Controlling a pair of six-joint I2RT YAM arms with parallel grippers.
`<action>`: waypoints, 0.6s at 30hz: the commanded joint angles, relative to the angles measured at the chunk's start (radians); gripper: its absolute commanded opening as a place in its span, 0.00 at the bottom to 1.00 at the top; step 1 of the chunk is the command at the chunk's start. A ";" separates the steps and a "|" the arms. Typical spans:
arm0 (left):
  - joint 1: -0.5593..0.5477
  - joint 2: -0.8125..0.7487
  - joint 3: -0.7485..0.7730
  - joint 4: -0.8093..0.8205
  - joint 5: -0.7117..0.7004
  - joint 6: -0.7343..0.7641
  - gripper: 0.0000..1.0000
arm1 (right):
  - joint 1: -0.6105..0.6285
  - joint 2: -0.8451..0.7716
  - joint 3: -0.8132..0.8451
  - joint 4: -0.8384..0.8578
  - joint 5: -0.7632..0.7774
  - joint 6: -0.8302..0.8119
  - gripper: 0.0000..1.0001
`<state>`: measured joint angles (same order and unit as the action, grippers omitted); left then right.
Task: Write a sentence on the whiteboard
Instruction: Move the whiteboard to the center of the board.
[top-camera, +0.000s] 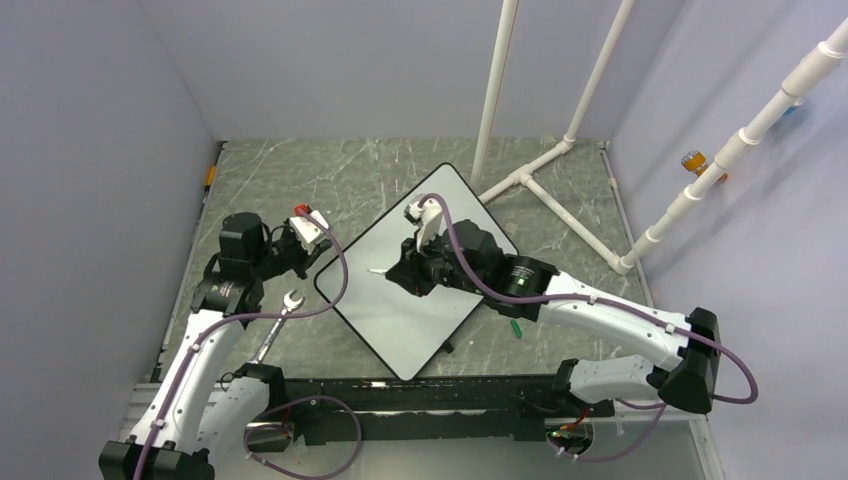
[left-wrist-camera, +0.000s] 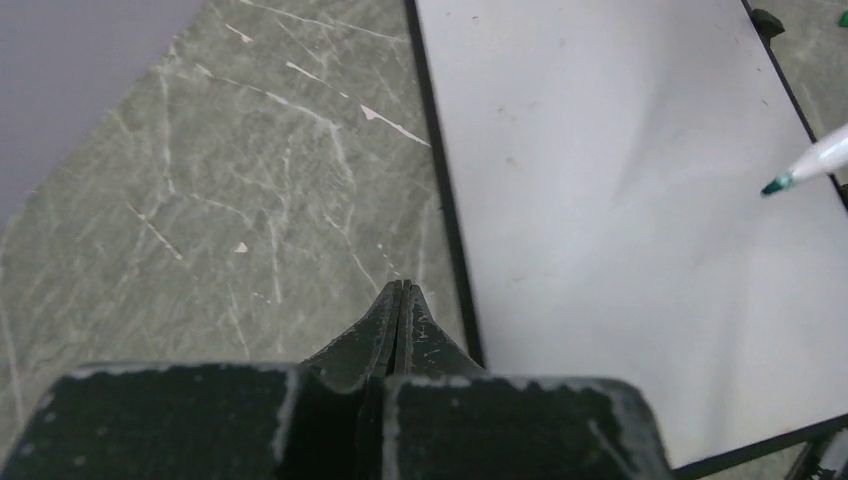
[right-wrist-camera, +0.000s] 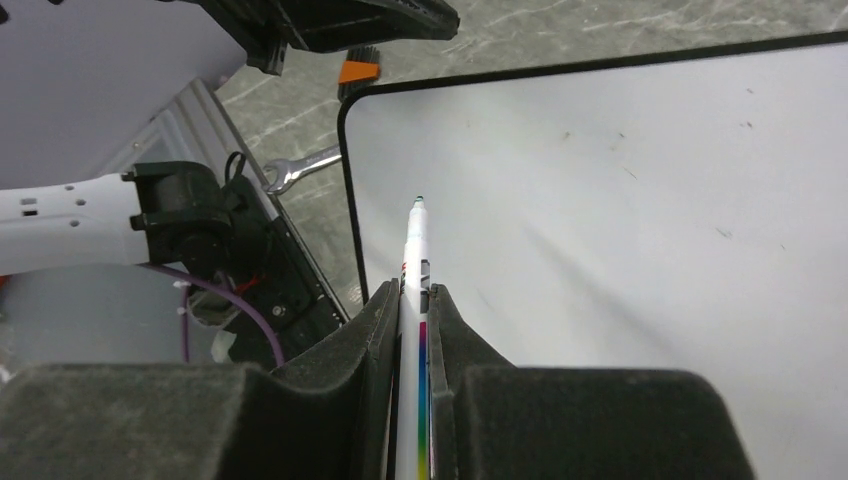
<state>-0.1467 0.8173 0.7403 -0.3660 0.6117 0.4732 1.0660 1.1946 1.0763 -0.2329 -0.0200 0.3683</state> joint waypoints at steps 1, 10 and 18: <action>0.003 -0.038 -0.002 0.080 -0.015 0.023 0.00 | 0.034 0.053 0.081 0.019 0.056 -0.061 0.00; 0.003 -0.038 0.071 0.069 -0.041 -0.084 0.41 | 0.045 0.031 0.077 0.020 0.104 -0.050 0.00; 0.004 0.251 0.339 -0.146 -0.005 -0.342 0.70 | 0.043 -0.100 0.057 -0.074 0.233 -0.029 0.00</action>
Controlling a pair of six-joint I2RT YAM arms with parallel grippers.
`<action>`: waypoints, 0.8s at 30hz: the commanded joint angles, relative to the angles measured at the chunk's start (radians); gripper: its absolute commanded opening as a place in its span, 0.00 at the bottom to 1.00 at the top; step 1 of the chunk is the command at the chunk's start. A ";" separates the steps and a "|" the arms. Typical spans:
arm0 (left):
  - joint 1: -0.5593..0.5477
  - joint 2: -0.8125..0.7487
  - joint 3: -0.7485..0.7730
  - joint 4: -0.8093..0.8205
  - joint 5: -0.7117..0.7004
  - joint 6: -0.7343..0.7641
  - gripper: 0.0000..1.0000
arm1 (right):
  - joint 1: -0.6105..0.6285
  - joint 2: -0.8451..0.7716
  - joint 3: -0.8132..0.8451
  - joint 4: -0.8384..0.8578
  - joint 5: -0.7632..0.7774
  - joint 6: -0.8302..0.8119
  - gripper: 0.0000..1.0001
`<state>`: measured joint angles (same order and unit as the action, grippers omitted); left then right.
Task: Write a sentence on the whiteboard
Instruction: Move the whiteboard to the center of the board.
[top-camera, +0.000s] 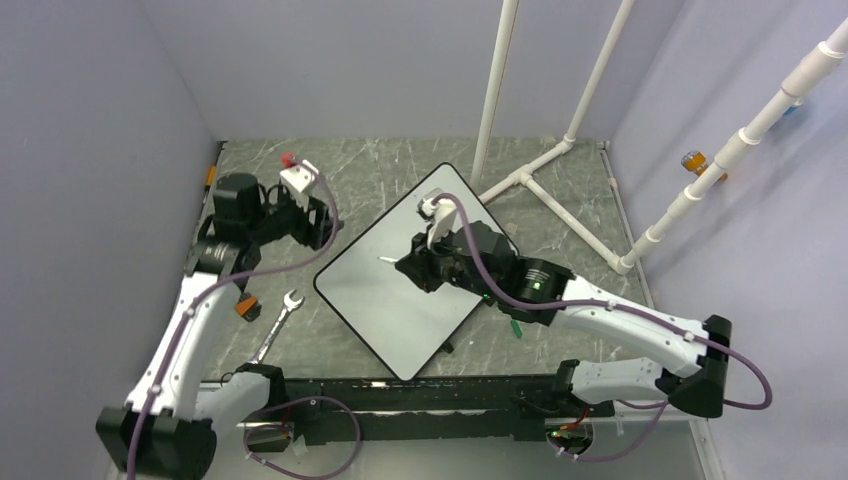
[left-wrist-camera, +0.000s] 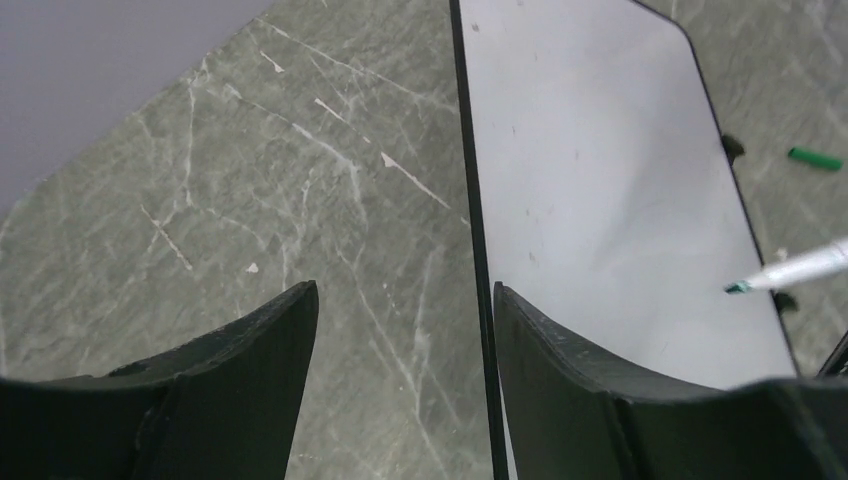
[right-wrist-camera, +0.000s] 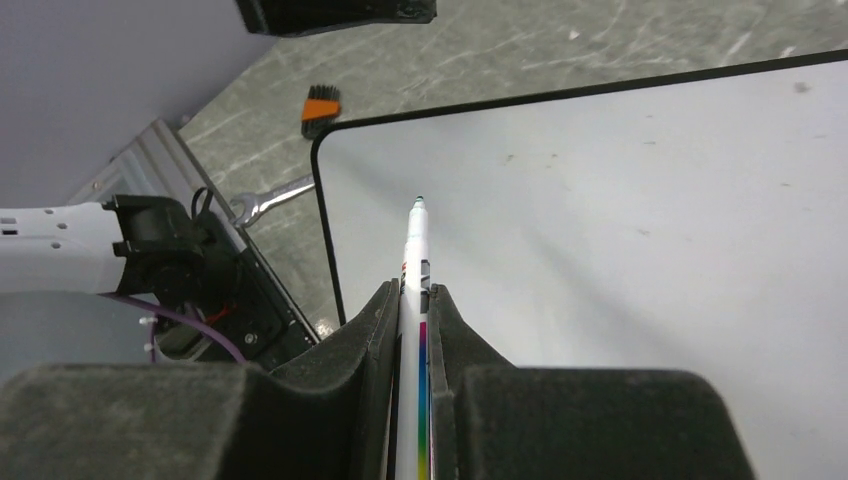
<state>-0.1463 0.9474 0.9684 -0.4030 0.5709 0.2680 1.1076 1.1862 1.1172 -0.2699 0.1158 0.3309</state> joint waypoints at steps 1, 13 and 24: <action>0.004 0.164 0.153 -0.141 0.074 -0.137 0.69 | 0.001 -0.110 0.009 -0.052 0.113 0.011 0.00; 0.007 0.515 0.362 -0.376 0.428 -0.142 0.55 | 0.001 -0.308 -0.050 -0.161 0.191 0.052 0.00; -0.015 0.637 0.385 -0.438 0.475 -0.126 0.44 | 0.001 -0.334 -0.055 -0.181 0.197 0.046 0.00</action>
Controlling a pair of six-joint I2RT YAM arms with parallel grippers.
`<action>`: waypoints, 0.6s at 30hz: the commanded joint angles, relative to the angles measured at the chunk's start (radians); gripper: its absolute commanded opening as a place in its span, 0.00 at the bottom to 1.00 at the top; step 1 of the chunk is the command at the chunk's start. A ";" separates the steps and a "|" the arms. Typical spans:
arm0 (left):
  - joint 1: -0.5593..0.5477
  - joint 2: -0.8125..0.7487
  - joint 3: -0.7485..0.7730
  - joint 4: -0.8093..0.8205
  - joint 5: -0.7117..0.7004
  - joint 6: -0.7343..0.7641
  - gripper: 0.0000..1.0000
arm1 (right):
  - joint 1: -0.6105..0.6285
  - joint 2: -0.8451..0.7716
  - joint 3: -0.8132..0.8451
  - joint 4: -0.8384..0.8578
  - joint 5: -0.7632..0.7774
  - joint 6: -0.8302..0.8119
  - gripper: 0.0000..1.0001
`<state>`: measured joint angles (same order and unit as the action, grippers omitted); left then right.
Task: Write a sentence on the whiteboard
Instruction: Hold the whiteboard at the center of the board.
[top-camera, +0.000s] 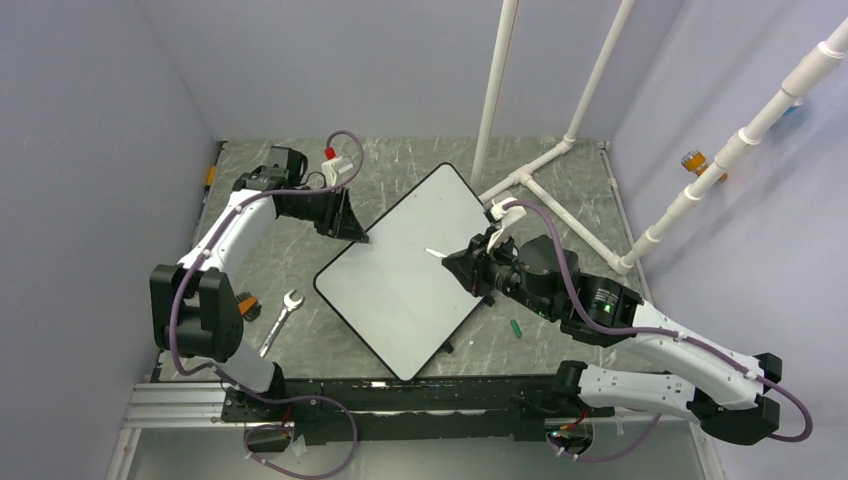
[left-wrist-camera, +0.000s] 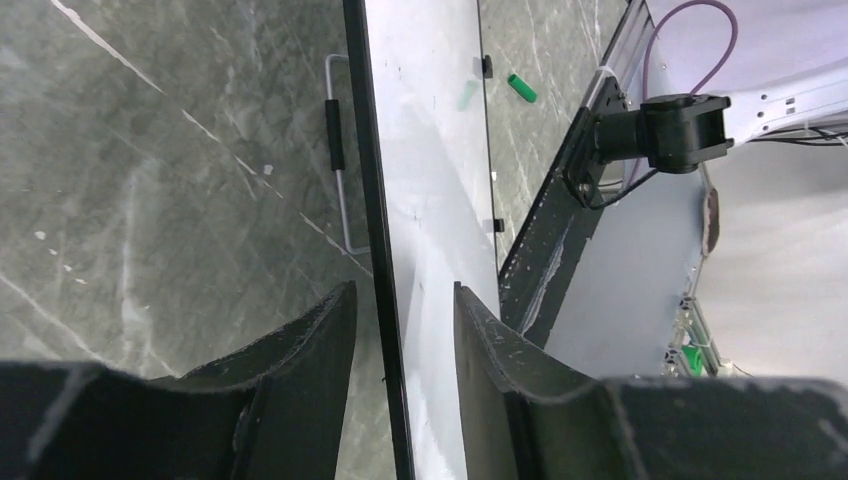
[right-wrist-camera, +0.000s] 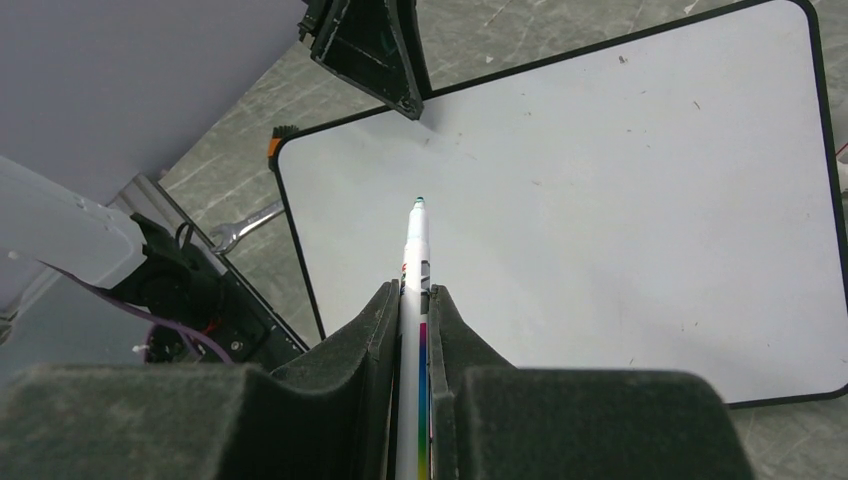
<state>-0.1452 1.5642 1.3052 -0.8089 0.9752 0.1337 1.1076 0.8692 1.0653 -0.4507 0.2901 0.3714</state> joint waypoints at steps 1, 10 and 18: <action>-0.024 0.032 0.056 -0.043 0.071 0.019 0.43 | 0.001 -0.017 -0.002 0.000 0.022 0.005 0.00; -0.067 0.117 0.146 -0.125 0.054 0.070 0.13 | 0.001 -0.028 -0.006 -0.011 0.024 0.004 0.00; -0.091 0.198 0.296 -0.217 -0.032 0.133 0.00 | 0.001 -0.009 -0.016 0.017 -0.064 -0.035 0.00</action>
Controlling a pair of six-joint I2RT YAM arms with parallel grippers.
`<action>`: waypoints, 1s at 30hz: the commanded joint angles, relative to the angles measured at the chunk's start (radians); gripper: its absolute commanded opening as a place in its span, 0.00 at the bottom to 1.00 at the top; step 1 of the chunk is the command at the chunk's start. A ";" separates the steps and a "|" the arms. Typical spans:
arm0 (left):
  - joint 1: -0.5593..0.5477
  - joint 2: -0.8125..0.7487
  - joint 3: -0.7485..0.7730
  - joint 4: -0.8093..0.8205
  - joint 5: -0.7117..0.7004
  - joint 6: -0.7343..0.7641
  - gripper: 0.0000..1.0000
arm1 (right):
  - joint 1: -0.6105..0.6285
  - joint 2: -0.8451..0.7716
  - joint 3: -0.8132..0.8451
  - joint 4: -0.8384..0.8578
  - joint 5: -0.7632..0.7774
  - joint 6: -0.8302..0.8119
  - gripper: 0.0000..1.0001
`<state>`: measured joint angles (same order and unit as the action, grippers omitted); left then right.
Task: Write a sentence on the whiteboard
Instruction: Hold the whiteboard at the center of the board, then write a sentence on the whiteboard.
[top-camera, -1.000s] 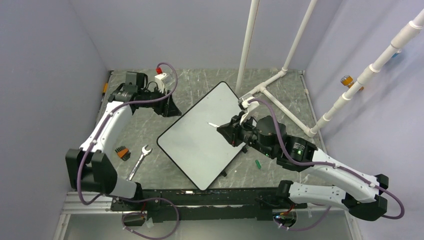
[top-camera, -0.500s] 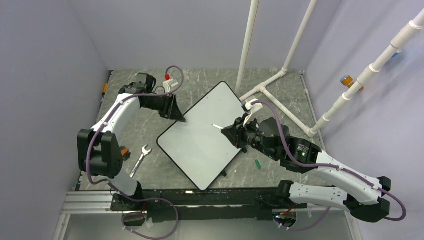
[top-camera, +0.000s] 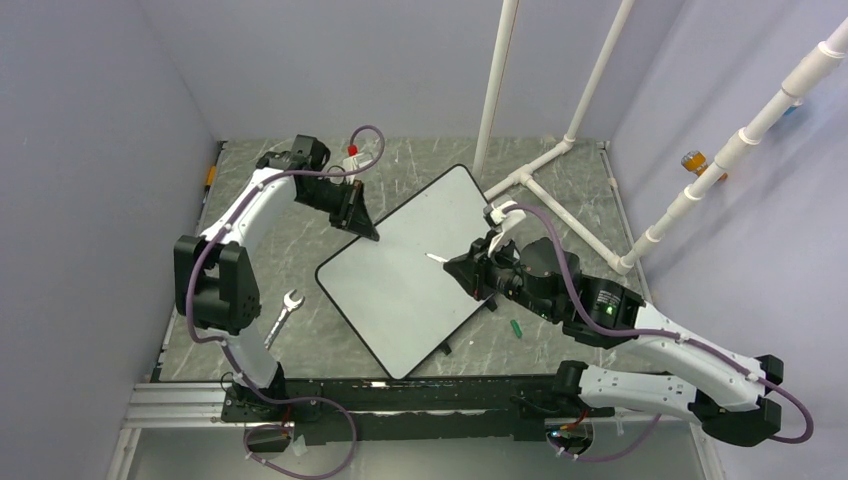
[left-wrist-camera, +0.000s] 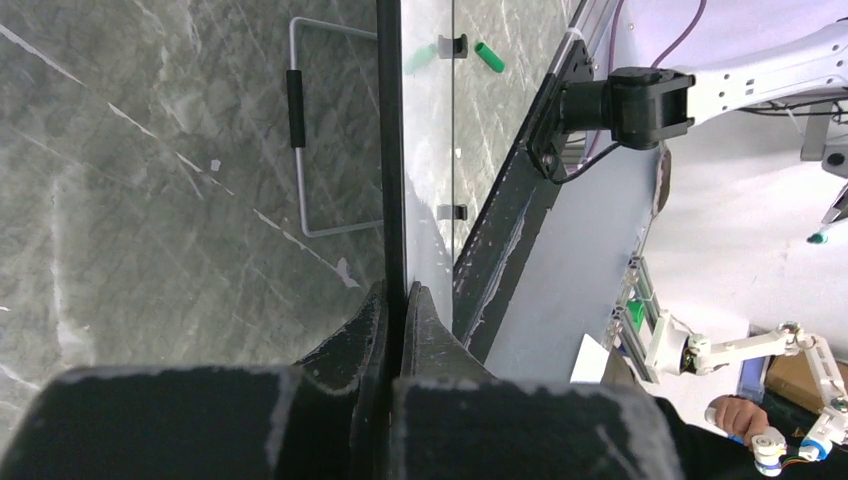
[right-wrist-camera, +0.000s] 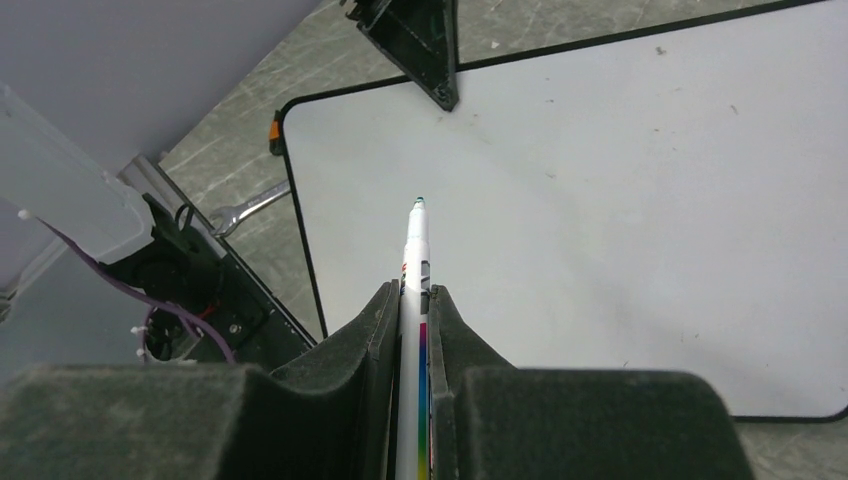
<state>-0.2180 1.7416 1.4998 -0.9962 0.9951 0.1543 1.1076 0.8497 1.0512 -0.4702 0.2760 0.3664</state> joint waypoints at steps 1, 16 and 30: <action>-0.021 0.027 0.114 -0.032 -0.063 0.115 0.00 | 0.001 0.024 0.000 0.039 -0.066 -0.036 0.00; -0.025 -0.024 0.062 0.076 -0.208 0.039 0.00 | 0.027 0.335 0.122 0.170 -0.165 -0.111 0.00; -0.026 -0.079 0.011 0.129 -0.250 0.022 0.00 | 0.039 0.531 0.208 0.233 -0.205 -0.105 0.00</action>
<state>-0.2455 1.7115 1.5185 -0.9756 0.8909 0.1139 1.1408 1.3720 1.2171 -0.2970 0.0837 0.2687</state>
